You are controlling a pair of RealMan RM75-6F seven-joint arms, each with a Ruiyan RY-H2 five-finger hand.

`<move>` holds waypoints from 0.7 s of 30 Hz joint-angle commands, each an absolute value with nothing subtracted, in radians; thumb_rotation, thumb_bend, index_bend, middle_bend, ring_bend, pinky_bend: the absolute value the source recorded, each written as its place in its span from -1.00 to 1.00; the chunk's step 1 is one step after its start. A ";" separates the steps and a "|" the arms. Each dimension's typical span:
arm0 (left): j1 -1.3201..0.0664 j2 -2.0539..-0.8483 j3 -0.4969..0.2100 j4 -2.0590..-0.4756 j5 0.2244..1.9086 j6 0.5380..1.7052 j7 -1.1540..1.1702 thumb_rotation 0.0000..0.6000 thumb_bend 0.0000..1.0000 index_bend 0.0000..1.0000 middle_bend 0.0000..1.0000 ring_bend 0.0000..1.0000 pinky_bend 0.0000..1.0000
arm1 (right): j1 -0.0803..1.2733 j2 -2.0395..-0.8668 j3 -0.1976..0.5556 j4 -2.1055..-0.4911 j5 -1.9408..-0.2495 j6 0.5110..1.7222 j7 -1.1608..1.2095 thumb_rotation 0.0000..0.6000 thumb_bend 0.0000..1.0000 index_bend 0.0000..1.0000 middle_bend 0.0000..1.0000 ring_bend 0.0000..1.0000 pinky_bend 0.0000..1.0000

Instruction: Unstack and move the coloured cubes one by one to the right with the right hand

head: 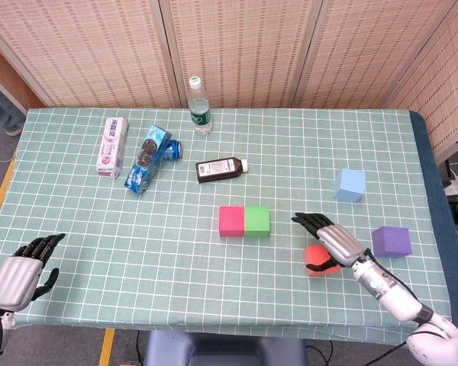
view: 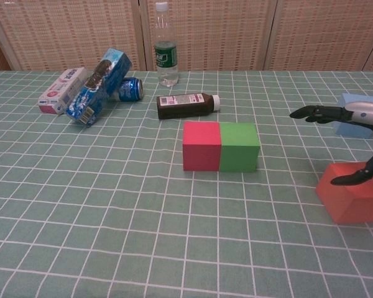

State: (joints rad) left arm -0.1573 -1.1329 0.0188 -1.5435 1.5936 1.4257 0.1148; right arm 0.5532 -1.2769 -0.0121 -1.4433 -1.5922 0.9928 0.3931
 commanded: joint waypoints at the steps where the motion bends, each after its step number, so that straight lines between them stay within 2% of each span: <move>1: -0.157 -1.132 0.019 -1.543 1.593 1.427 0.114 1.00 -0.06 -0.74 -0.62 -0.60 -0.22 | 0.602 -1.395 0.049 -1.334 -1.551 0.968 0.372 1.00 -0.88 -0.98 -1.00 -1.00 -1.00; 8: -0.151 -1.128 0.015 -1.539 1.592 1.442 0.095 1.00 -0.06 -0.74 -0.62 -0.60 -0.22 | 0.665 -1.507 0.102 -1.232 -1.486 0.902 0.329 1.00 -0.88 -0.89 -1.00 -1.00 -1.00; 21: -0.152 -1.128 0.017 -1.538 1.598 1.441 0.091 1.00 -0.06 -0.74 -0.62 -0.60 -0.23 | 0.723 -1.619 0.117 -1.130 -1.464 0.864 0.327 1.00 -0.88 -0.83 -1.00 -1.00 -1.00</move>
State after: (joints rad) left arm -0.1516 -1.1278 0.0174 -1.5375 1.5978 1.4415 0.0914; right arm 0.7180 -1.6104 0.1137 -1.1381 -1.4673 0.8637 0.3297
